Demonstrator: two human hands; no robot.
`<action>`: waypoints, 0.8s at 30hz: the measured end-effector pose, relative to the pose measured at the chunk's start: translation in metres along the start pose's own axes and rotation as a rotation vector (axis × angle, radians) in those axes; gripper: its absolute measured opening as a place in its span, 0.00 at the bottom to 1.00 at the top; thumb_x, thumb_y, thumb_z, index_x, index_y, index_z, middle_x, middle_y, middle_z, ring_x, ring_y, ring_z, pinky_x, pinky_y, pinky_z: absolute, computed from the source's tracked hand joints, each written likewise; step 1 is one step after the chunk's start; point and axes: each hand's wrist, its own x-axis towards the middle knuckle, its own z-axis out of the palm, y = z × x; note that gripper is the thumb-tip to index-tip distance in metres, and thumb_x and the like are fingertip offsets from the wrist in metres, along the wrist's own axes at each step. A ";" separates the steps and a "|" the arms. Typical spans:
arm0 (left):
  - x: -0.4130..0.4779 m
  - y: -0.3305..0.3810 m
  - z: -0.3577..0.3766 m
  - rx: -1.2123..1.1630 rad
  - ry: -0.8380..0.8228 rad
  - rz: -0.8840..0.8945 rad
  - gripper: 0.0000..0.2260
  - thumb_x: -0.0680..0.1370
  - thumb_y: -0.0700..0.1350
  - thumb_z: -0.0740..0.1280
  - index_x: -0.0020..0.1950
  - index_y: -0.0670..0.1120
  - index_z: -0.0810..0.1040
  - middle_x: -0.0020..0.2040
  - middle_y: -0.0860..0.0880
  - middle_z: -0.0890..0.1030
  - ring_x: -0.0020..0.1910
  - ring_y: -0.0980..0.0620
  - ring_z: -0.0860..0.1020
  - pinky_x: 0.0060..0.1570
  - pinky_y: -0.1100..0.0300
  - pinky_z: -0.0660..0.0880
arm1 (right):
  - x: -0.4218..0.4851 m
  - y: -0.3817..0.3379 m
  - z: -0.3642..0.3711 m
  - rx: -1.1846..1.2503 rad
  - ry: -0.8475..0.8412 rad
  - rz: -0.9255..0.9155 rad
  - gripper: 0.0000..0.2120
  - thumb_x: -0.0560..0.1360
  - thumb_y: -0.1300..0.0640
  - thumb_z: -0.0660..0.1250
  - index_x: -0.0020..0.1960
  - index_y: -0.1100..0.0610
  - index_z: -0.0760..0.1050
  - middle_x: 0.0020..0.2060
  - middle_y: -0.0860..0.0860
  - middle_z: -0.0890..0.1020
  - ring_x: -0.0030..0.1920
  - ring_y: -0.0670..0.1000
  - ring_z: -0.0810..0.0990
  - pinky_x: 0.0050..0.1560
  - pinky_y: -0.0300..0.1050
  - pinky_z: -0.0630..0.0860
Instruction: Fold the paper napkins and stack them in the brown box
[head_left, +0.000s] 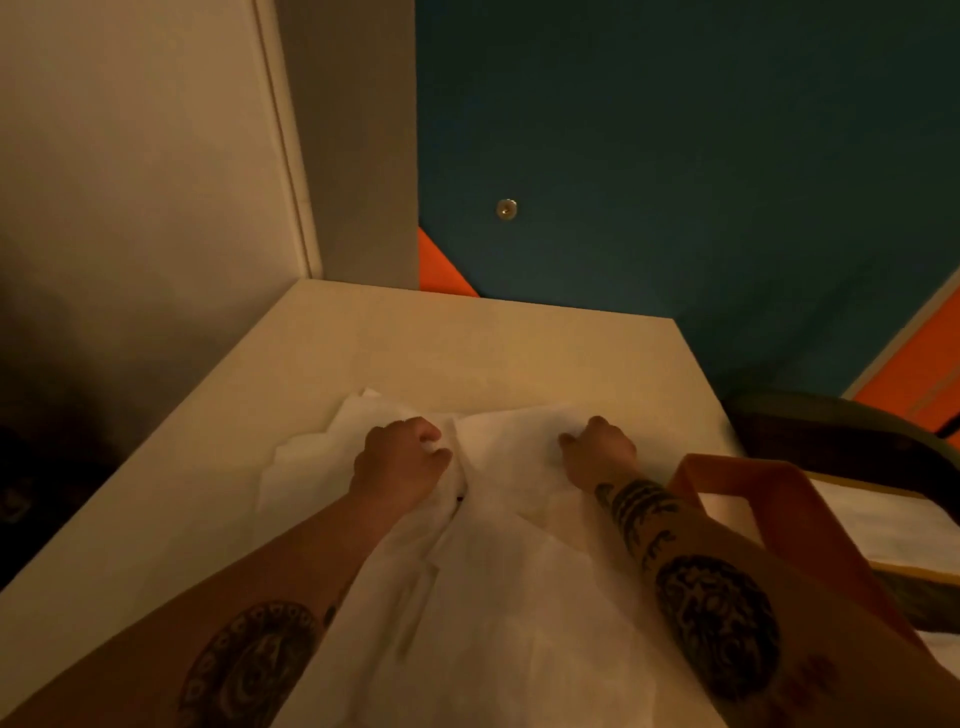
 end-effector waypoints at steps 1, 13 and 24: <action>0.001 -0.003 0.002 0.025 -0.005 0.018 0.17 0.74 0.57 0.72 0.61 0.55 0.81 0.60 0.52 0.83 0.63 0.46 0.77 0.60 0.50 0.76 | 0.003 -0.001 0.004 -0.037 0.007 0.000 0.25 0.81 0.43 0.58 0.70 0.59 0.67 0.69 0.58 0.72 0.68 0.62 0.71 0.67 0.58 0.70; 0.006 -0.009 0.006 0.122 0.006 0.063 0.20 0.73 0.55 0.73 0.64 0.57 0.78 0.61 0.51 0.78 0.65 0.44 0.71 0.59 0.50 0.73 | 0.017 -0.055 0.028 -0.463 -0.169 -0.500 0.28 0.83 0.51 0.59 0.81 0.46 0.55 0.77 0.52 0.62 0.77 0.56 0.60 0.74 0.57 0.59; -0.008 0.006 0.007 -0.029 0.132 0.092 0.15 0.78 0.45 0.67 0.65 0.54 0.78 0.65 0.51 0.77 0.67 0.44 0.70 0.61 0.49 0.72 | -0.001 -0.044 -0.003 -0.392 -0.127 -0.471 0.16 0.80 0.43 0.62 0.64 0.49 0.74 0.61 0.50 0.76 0.61 0.55 0.73 0.64 0.56 0.65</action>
